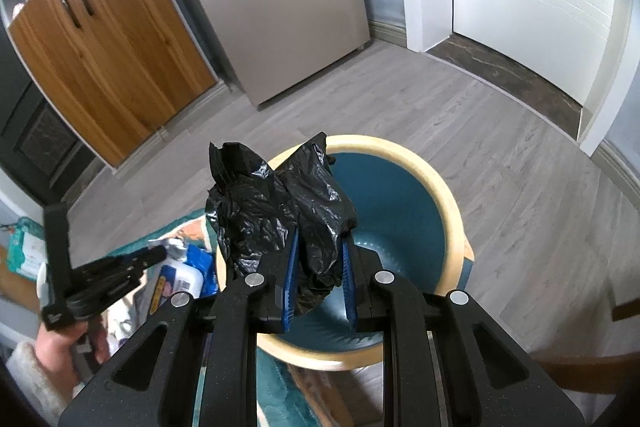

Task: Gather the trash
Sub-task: 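Carry both items over the bin and open both tools to drop them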

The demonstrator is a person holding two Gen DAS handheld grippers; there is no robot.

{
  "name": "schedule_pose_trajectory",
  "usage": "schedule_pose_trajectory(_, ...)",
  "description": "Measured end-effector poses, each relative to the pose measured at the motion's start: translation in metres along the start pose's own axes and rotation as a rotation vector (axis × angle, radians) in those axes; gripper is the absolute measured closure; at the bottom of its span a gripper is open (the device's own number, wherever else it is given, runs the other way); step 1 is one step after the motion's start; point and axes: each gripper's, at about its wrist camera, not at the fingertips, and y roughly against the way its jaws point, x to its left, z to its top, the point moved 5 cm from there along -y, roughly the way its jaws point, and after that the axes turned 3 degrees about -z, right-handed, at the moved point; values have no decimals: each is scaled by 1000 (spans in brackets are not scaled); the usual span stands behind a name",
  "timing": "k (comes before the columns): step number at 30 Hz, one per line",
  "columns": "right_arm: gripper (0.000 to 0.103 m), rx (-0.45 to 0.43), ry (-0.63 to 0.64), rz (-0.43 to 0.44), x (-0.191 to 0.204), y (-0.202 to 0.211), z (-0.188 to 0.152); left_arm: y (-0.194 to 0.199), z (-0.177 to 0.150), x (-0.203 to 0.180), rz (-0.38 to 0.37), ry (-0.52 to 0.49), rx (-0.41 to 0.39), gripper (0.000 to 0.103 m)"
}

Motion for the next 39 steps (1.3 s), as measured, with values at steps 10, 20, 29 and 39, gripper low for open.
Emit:
schedule_pose_trajectory(10, 82, -39, -20, -72, -24, 9, 5, 89, 31, -32, 17, -45, -214, 91)
schedule_pose_trajectory(20, 82, 47, -52, -158, -49, -18, -3, 105, 57, -95, 47, -99, -347, 91)
schedule_pose_trajectory(29, 81, 71, -75, -216, -64, -31, -8, 55, 55, -119, 88, -104, -283, 91)
schedule_pose_trajectory(39, 50, 26, -5, -231, -60, -26, -4, 40, 56, -115, 80, -94, -258, 81)
